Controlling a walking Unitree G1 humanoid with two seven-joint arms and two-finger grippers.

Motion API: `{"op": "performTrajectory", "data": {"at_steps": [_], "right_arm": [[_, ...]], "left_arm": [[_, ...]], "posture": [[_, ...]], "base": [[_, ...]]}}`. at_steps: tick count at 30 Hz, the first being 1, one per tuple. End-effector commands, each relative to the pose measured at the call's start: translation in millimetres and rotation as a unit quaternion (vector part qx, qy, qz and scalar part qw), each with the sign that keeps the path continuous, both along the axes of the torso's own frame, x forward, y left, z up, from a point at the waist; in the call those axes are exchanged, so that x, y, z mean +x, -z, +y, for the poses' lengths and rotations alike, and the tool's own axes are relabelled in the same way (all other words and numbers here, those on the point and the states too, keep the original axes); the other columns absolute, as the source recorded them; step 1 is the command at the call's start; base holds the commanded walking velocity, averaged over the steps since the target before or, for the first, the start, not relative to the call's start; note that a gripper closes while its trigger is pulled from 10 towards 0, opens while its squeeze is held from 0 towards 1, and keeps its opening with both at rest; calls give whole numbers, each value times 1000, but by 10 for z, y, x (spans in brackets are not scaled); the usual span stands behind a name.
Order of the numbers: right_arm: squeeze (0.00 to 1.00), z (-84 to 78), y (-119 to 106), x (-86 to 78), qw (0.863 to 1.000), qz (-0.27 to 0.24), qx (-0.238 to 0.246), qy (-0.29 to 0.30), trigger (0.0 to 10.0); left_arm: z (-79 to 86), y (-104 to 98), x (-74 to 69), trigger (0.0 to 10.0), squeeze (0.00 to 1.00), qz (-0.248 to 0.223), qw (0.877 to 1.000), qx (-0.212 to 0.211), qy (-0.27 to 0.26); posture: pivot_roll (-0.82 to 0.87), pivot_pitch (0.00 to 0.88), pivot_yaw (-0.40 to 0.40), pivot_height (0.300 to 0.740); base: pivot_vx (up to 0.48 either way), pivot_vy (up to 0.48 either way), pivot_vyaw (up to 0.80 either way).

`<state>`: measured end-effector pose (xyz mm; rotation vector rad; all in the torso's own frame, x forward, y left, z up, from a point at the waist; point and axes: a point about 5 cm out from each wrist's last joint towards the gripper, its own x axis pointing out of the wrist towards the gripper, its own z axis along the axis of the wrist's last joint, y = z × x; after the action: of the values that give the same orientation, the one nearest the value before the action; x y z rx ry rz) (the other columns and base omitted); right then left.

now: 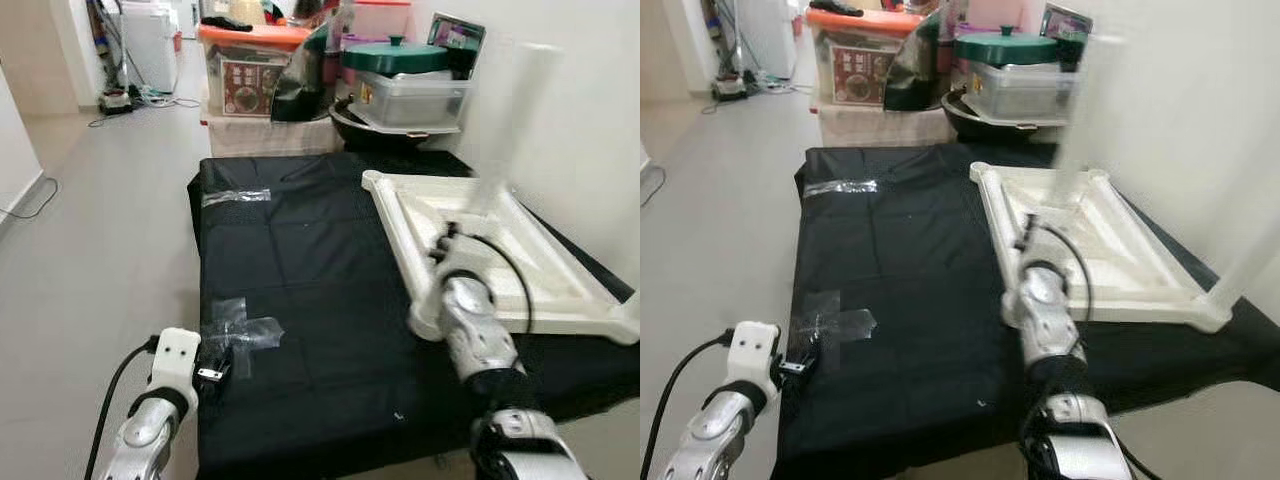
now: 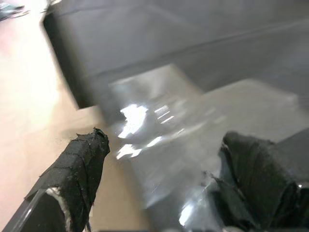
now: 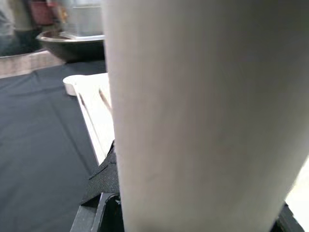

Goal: Building children table

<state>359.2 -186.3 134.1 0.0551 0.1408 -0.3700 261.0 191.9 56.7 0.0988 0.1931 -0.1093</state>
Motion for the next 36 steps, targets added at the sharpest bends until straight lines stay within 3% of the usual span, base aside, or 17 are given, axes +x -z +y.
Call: {"op": "performTrajectory", "data": {"at_steps": [1,2,3,4,9,10,16,17,18,20,24,26,31,33,34,35,36], "right_arm": [[0,106,560,-182,988,151,5,-29,7412],[0,257,473,-113,988,123,23,-87,10000],[0,257,473,-113,988,123,23,-87,10000],[1000,387,339,-57,986,77,35,-144,10000],[1000,702,-9,15,953,-13,78,-292,10000],[0,777,-144,18,930,-38,84,-356,10000],[0,906,-392,-101,844,-84,76,-524,10000],[0,932,-433,-183,803,-87,69,-585,10000],[0,932,-433,-183,803,-87,69,-585,10000],[0,972,-471,-330,727,-82,43,-680,10000],[0,1000,-473,-370,695,-80,23,-714,10000],[0,1096,-484,-398,646,-81,-4,-759,10000],[0,1253,-519,-483,582,-91,-19,-808,10000],[0,1271,-525,-502,576,-95,-18,-812,10000],[0,1285,-523,-496,588,-98,-20,-802,3451],[0,1285,-520,-489,596,-100,-21,-797,3451],[0,1270,-485,-363,669,-94,-36,-736,0]], "left_arm": [[-64,21,16,10000,0,7,1000,0,13],[-74,8,24,10000,0,4,1000,0,16],[-74,8,24,10000,0,4,1000,0,16],[-86,-22,29,10000,0,-2,1000,0,19],[-98,-199,28,10000,0,-41,999,12,23],[-108,-280,10,10000,0,-56,998,8,22],[-183,-370,-103,10000,0,-71,997,5,33],[-251,-358,-210,10000,0,-67,997,6,49],[-251,-358,-210,10000,0,-67,997,6,49],[-366,-345,-439,10000,0,-58,996,-4,73],[-406,-350,-536,10000,0,-55,995,-14,78],[-422,-362,-627,10000,0,-51,996,-22,69],[-400,-456,-715,10000,0,-53,997,-21,55],[-394,-478,-746,10000,0,-55,997,-21,51],[-383,-505,-781,10000,0,-58,997,-25,41],[-378,-527,-810,10000,0,-59,997,-27,33],[-335,-567,-856,10000,0,-70,997,-21,-11]], "posture": [[23,0,-79,740],[21,0,-77,740],[21,0,-77,740],[21,0,-77,740],[30,0,-84,740],[35,0,-84,740],[39,0,-79,740],[45,0,-81,740],[45,0,-81,740],[65,0,-91,740],[76,0,-96,740],[91,0,-104,740],[107,0,-107,740],[107,0,-106,740],[109,0,-101,740],[109,0,-101,740],[109,0,-95,740]], "base": [[0,0,0],[0,0,0],[0,0,0],[0,0,0],[0,0,0],[0,0,0],[0,0,0],[0,0,0],[0,0,0],[0,0,0],[0,0,0],[0,0,0],[0,0,0],[0,0,0],[0,0,0],[0,0,0],[0,0,0]]}}
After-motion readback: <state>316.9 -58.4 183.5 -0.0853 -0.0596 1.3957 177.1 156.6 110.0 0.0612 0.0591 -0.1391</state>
